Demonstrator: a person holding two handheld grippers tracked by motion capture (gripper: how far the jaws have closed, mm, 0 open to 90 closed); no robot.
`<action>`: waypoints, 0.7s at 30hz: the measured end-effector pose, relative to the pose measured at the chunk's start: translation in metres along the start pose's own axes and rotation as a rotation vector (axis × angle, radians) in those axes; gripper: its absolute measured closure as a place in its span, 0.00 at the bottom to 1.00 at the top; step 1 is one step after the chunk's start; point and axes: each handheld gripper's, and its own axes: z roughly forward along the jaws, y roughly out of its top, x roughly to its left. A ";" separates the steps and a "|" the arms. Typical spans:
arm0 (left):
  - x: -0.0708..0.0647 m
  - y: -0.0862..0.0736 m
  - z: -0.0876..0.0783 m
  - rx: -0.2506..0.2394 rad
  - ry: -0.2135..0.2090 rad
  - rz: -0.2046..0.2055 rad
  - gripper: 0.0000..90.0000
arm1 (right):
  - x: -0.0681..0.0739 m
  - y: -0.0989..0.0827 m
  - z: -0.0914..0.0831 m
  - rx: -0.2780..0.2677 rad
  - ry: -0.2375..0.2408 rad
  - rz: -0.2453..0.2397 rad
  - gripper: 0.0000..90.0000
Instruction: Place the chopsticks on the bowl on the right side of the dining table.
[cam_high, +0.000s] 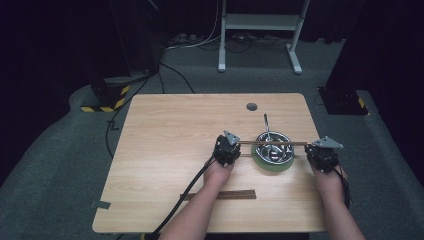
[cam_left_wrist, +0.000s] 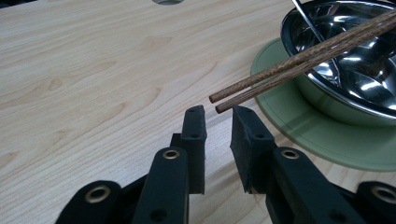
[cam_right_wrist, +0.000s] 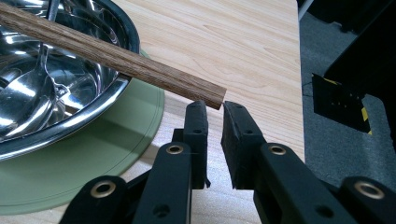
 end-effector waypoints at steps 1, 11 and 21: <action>0.000 0.000 0.000 0.003 0.001 0.002 0.83 | 0.000 0.000 0.000 0.000 0.000 0.000 0.88; 0.001 0.000 0.002 0.002 0.006 0.002 0.83 | 0.000 0.000 0.003 0.002 -0.001 -0.002 0.88; 0.000 -0.002 0.004 0.001 0.012 0.003 0.85 | 0.000 0.000 0.003 0.000 -0.001 -0.008 0.88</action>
